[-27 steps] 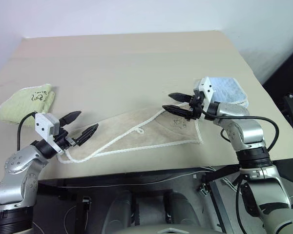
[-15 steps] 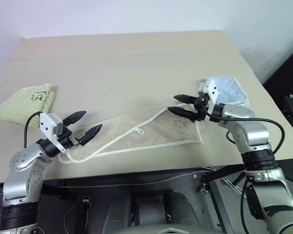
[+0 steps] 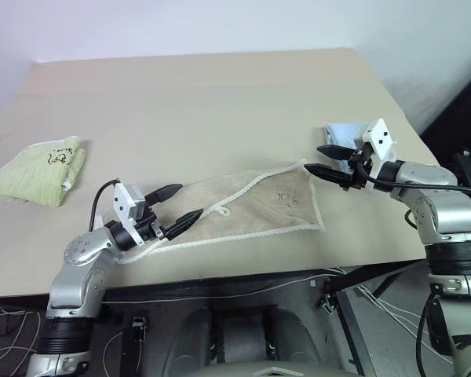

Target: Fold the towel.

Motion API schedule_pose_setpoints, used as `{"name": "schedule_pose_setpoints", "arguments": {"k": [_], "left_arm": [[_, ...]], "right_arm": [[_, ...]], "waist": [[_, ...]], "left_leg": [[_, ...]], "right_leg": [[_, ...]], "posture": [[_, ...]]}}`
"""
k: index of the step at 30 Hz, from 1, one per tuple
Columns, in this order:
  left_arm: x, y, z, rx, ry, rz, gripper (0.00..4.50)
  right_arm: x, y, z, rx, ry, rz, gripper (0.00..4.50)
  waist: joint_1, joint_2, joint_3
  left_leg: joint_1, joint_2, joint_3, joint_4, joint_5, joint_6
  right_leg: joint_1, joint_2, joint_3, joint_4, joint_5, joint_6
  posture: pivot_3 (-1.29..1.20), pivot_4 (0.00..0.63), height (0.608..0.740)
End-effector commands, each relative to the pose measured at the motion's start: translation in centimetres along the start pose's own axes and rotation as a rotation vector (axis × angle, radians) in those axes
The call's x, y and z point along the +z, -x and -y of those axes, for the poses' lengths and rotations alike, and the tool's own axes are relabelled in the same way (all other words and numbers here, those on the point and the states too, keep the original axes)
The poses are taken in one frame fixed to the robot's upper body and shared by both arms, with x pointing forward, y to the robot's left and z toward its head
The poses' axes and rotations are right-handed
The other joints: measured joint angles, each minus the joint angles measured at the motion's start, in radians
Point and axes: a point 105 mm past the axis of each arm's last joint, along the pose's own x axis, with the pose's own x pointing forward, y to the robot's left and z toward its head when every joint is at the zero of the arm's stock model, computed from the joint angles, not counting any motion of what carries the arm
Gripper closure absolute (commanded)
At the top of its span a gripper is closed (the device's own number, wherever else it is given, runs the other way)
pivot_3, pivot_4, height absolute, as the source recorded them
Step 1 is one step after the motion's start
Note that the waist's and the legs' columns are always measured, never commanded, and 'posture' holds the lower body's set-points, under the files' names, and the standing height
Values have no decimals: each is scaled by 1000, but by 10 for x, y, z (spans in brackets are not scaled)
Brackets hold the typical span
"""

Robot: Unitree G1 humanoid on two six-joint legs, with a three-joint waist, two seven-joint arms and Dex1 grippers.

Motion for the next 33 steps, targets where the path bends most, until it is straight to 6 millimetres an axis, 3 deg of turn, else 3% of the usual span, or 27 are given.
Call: {"name": "schedule_pose_setpoints", "arguments": {"k": [1, 13, 21, 33], "left_arm": [[6, -3, 2, -21, -25, 25, 0], [34, -15, 6, -32, -62, 36, 0], [46, -13, 12, -4, -76, 22, 0], [36, -3, 7, 46, -85, -1, 0]], "right_arm": [[18, 4, 8, -24, 74, 17, 1537], [-4, -21, 24, 23, 218, -174, 1537], [-17, -33, 52, 20, 304, -325, 1537], [-19, -56, 41, 106, 399, -337, 1537]], "waist": [[1, 0, 0], [0, 0, 0], [-2, 0, 1], [-6, 1, 1]], "left_leg": [[0, 0, 0, 0, 0, 0], [0, 0, 0, 2, 0, 0], [0, 0, 2, 2, 0, 0], [1, -1, 2, 1, 1, 0]], "right_leg": [[0, 0, 0, 0, 0, 0], [1, 2, -1, 0, 1, 3], [1, 4, -1, 1, 2, 3], [1, 5, -1, 1, 2, 3]], "posture": [[0, 150, 740], [0, 150, 740], [0, 150, 740], [0, 150, 740]]}}
